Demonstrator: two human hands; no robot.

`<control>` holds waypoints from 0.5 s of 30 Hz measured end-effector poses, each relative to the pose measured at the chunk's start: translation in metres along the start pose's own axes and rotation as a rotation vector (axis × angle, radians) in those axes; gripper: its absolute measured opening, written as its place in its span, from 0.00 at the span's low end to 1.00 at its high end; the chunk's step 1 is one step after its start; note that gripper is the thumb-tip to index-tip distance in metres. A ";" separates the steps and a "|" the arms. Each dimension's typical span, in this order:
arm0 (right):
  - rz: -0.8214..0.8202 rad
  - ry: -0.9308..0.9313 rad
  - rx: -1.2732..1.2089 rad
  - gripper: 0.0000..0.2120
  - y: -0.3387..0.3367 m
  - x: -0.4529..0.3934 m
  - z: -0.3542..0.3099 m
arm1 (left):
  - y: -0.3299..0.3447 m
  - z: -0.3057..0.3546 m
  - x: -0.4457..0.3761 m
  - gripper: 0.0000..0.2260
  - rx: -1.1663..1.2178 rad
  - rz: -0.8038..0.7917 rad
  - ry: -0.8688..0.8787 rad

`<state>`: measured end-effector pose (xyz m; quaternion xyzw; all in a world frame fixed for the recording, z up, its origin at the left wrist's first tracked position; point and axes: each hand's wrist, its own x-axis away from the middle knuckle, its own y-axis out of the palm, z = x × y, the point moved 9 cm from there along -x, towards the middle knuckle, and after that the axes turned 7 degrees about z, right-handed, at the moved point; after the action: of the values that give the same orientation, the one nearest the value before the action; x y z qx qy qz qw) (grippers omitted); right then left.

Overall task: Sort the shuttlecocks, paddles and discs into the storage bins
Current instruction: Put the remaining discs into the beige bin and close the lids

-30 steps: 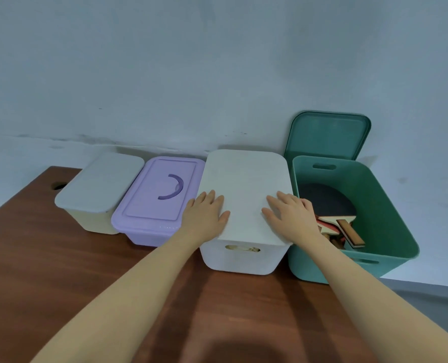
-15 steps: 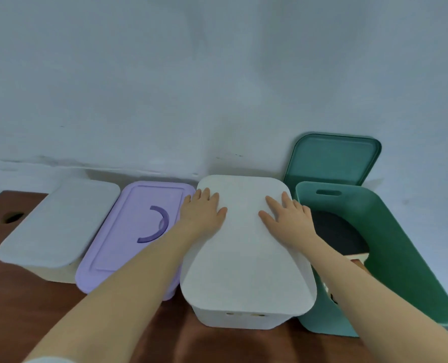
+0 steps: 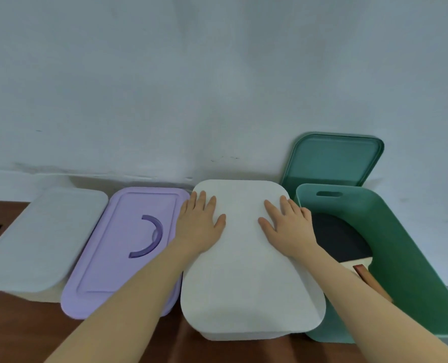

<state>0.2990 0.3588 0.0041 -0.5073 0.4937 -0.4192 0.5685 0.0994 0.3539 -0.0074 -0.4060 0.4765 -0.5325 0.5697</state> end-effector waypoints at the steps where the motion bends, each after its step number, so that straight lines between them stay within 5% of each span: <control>1: 0.004 0.002 -0.002 0.28 0.000 0.000 0.000 | 0.000 0.000 0.000 0.27 0.005 -0.010 -0.003; 8: 0.062 -0.032 -0.083 0.24 -0.020 -0.002 0.009 | -0.026 0.021 -0.004 0.23 -0.022 0.106 0.041; 15: 0.227 -0.013 -0.116 0.24 -0.054 -0.004 0.084 | -0.043 0.110 -0.028 0.23 -0.004 0.229 0.161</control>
<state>0.3824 0.3691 0.0582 -0.4829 0.5675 -0.3197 0.5853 0.1982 0.3724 0.0616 -0.3059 0.5649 -0.4939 0.5859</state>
